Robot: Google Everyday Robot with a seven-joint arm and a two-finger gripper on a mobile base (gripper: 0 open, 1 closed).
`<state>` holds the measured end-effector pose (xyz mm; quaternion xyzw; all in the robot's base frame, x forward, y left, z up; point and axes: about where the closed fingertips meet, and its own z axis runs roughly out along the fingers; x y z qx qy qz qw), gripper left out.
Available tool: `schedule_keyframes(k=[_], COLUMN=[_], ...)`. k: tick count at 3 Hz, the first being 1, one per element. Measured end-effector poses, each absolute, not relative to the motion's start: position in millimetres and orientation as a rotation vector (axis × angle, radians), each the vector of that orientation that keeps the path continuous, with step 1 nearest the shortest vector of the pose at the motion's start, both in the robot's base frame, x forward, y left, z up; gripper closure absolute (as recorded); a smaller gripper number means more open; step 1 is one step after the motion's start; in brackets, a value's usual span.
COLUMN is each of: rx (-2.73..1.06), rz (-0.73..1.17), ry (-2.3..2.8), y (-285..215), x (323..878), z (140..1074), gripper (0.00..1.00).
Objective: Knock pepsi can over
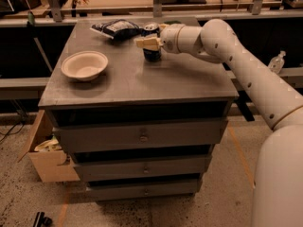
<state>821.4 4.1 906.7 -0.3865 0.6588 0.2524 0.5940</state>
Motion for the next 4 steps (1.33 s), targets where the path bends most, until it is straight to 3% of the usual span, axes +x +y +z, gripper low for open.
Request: schedule_keyframes(k=[1,2,4], rx=[-1.020,-1.219,-1.610], rz=[0.468,0.234,-0.031], ry=[1.573,1.612,1.746], y=[12,4,-27], x=[813,812,799], z=[922,946,927], gripper=[0.87,1.00,1.00])
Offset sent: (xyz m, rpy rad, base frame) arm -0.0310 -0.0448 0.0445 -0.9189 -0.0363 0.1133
